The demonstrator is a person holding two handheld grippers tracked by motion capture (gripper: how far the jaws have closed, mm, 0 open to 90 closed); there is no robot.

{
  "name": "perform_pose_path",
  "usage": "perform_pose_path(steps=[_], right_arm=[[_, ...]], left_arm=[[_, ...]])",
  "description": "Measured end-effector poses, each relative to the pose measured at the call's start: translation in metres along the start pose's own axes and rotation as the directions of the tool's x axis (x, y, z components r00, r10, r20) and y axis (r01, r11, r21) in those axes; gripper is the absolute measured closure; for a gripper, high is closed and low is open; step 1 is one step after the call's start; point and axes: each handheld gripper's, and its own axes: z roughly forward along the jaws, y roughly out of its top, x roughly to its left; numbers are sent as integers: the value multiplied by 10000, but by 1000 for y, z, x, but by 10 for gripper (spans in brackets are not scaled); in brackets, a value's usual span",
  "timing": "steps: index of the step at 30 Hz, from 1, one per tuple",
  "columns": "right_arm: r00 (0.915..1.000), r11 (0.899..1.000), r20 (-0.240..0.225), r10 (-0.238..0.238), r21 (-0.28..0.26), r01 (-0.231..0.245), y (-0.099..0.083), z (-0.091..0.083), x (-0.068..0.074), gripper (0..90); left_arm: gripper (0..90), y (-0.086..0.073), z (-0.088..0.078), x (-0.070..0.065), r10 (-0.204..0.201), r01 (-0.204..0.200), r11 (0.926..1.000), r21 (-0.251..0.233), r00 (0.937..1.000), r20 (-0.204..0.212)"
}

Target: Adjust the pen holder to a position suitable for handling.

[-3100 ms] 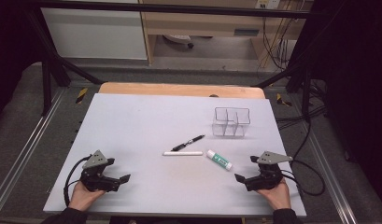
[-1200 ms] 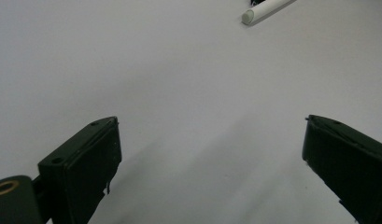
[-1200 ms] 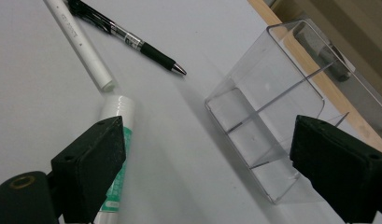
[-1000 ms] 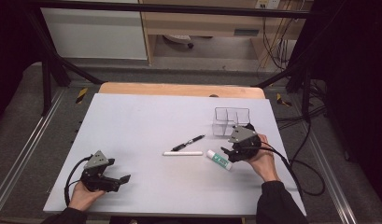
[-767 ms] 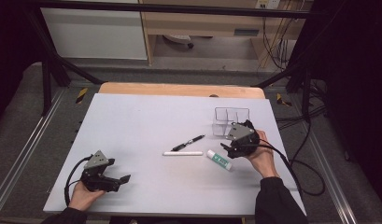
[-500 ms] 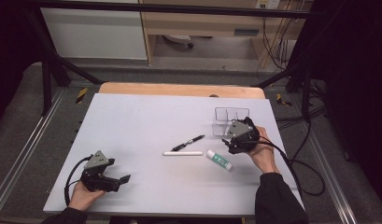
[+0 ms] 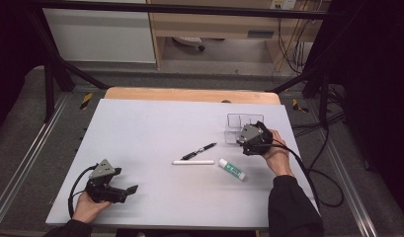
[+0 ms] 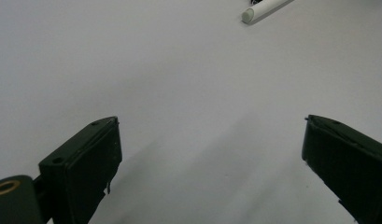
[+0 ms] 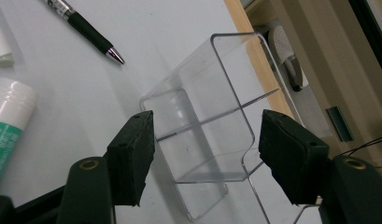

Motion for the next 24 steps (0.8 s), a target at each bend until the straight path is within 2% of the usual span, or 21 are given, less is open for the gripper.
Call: perform_pose_path(steps=[3,5,8,11,20,24], right_arm=[[9999,9999,62,-143,18,143,0,3,-1,407],[9991,9991,121,-403,101,402,-1,6,-3,459],[9985,9983,83,-540,203,539,-1,8,-4,470],[9942,9939,12,-1076,229,1075,-2,9,-8,551],[9905,9903,-73,-1376,178,1377,-3,12,-12,624],[9849,9846,-31,-1728,244,1729,-3,13,-13,647]], left_arm=[[47,0,0,0,-3,3,10000,1,10000,1],[47,0,0,0,1,-1,10000,4,10000,2],[47,0,1,0,5,-5,10000,15,10000,0],[47,0,1,0,13,-13,10000,6,10000,-2],[48,0,1,0,34,-34,10000,41,10000,7],[48,0,1,0,49,-49,10000,44,10000,12]])
